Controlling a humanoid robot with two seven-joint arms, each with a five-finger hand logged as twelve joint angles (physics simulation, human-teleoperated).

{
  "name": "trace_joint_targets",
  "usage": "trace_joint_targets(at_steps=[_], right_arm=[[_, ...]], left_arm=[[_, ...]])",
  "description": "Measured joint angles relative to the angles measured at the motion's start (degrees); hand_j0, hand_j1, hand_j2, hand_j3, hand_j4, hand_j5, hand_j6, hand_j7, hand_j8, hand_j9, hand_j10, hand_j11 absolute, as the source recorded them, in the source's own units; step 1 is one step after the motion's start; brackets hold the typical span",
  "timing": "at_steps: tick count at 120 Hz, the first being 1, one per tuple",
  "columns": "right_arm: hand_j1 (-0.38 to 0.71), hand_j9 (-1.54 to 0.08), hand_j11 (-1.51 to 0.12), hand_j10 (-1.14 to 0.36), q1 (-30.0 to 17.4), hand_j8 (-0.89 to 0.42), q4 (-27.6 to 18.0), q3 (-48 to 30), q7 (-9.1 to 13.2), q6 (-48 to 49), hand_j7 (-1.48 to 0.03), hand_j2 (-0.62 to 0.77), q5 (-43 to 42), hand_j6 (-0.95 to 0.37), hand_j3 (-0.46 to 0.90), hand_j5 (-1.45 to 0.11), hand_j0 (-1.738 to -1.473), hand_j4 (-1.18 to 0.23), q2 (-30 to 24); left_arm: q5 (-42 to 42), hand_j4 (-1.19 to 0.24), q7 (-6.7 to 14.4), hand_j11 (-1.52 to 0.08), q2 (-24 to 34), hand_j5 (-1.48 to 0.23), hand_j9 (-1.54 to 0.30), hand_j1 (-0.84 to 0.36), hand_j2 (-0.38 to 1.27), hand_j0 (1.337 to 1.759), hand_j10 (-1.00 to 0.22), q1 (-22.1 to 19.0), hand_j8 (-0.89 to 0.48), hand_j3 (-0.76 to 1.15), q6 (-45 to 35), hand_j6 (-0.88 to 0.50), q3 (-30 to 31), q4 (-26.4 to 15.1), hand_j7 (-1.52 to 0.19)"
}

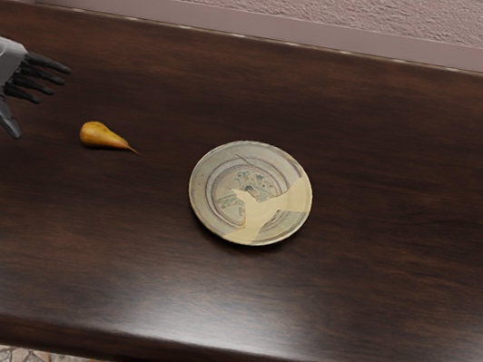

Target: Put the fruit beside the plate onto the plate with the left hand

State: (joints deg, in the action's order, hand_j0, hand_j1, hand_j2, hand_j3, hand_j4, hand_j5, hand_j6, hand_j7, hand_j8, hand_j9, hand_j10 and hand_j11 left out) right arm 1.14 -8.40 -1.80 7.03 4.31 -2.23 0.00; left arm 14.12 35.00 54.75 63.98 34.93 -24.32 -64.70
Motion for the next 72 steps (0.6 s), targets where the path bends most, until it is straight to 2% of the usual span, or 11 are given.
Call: trace_joint_targets(at_steps=[28, 34, 54, 62, 72], right_arm=[[-0.35, 0.00, 0.00, 0.00, 0.1, 0.00, 0.0, 0.0, 0.0, 0.0, 0.00, 0.00, 0.0, 0.00, 0.00, 0.00, -1.658, 0.00, 0.0], [-0.35, 0.00, 0.00, 0.00, 0.1, 0.00, 0.0, 0.0, 0.0, 0.0, 0.00, 0.00, 0.0, 0.00, 0.00, 0.00, -1.658, 0.00, 0.0], [-0.35, 0.00, 0.00, 0.00, 0.2, 0.00, 0.0, 0.0, 0.0, 0.0, 0.00, 0.00, 0.1, 0.00, 0.00, 0.00, -1.658, 0.00, 0.0], [-0.35, 0.00, 0.00, 0.00, 0.2, 0.00, 0.0, 0.0, 0.0, 0.0, 0.00, 0.00, 0.1, 0.00, 0.00, 0.00, -1.658, 0.00, 0.0], [-0.35, 0.00, 0.00, 0.00, 0.2, 0.00, 0.0, 0.0, 0.0, 0.0, 0.00, 0.00, 0.1, 0.00, 0.00, 0.00, -1.658, 0.00, 0.0]], left_arm=[[0.2, 0.00, 0.0, 0.00, -0.6, 0.00, 0.00, 0.35, 0.00, 1.658, 0.00, 0.1, 0.00, 0.00, 0.1, 0.00, 0.9, 0.5, 0.00], [1.6, 0.00, 0.0, 0.00, -3.1, 0.00, 0.00, 0.35, 0.00, 1.658, 0.00, 0.4, 0.00, 0.00, 0.1, 0.00, 1.3, 0.6, 0.00], [14.5, 0.00, 0.0, 0.00, -9.9, 0.00, 0.00, 0.35, 0.00, 1.658, 0.00, 2.1, 0.00, 0.00, -0.3, 0.00, 1.5, 0.7, 0.00], [19.2, 0.00, 0.0, 0.00, -10.2, 0.00, 0.00, 0.35, 0.00, 1.658, 0.00, 3.3, 0.00, 0.00, -2.5, 0.00, 1.5, 0.6, 0.00], [24.4, 0.00, 0.0, 0.00, -14.2, 0.00, 0.00, 0.35, 0.00, 1.658, 0.00, 3.4, 0.00, 0.00, -6.2, 0.00, 1.6, 0.5, 0.00]])
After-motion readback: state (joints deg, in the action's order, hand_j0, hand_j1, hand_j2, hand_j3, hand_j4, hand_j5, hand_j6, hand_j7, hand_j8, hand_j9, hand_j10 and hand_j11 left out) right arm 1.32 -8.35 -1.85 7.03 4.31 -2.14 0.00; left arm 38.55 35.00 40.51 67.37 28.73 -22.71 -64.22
